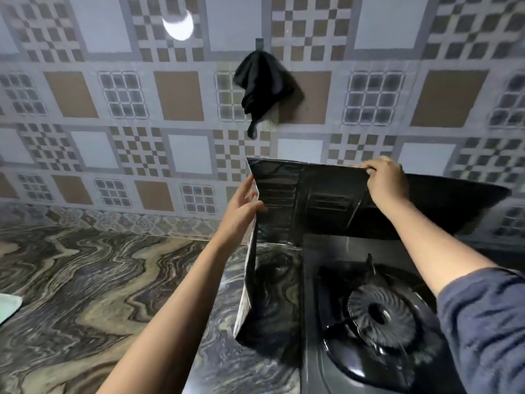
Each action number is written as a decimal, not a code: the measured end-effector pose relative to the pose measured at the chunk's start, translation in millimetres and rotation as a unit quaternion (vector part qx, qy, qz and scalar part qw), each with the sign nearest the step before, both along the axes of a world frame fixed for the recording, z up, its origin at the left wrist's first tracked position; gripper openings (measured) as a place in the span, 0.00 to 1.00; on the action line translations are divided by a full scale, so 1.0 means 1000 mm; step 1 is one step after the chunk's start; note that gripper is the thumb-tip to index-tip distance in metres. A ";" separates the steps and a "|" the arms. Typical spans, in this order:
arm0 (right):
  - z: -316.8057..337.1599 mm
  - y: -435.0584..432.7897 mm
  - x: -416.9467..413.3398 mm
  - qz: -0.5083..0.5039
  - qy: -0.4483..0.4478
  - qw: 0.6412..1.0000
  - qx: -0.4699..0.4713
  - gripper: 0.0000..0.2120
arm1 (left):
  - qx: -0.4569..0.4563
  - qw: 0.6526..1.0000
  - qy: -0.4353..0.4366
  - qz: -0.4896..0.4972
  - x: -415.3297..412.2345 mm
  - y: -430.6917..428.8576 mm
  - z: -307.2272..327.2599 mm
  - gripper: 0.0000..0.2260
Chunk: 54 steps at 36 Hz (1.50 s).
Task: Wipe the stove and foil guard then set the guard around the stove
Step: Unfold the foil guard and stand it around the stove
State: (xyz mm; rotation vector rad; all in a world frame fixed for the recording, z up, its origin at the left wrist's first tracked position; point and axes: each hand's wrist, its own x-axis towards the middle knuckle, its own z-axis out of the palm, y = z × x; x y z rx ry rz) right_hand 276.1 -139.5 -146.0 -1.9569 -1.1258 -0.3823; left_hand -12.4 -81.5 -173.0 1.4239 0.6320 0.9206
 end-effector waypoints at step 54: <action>-0.036 0.050 0.066 0.078 -0.062 0.994 0.054 0.12 | 0.007 1.000 0.009 -0.008 0.124 0.040 -0.014 0.34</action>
